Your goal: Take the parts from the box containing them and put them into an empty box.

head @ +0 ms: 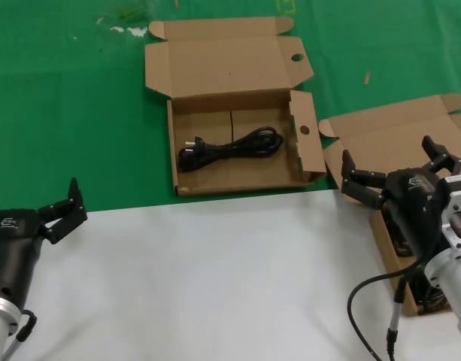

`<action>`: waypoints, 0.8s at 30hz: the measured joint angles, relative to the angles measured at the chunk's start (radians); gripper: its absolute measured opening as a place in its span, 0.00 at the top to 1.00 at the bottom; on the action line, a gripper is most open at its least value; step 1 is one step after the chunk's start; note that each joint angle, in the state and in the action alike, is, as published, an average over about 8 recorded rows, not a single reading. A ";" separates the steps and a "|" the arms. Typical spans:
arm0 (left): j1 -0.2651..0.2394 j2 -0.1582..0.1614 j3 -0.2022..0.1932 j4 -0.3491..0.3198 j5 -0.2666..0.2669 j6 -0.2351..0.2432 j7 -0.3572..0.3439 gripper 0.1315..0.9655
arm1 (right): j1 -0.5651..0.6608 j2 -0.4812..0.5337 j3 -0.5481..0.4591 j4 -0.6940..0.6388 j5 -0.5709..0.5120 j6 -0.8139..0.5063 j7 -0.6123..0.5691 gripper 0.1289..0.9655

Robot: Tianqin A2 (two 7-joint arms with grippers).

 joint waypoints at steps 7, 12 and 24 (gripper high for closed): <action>0.000 0.000 0.000 0.000 0.000 0.000 0.000 0.00 | 0.000 0.000 0.000 0.000 0.000 0.000 0.000 0.00; 0.000 0.000 0.000 0.000 0.000 0.000 0.000 0.00 | 0.000 0.000 0.000 0.000 0.000 0.000 0.000 0.00; 0.000 0.000 0.000 0.000 0.000 0.000 0.000 0.00 | 0.000 0.000 0.000 0.000 0.000 0.000 0.000 0.00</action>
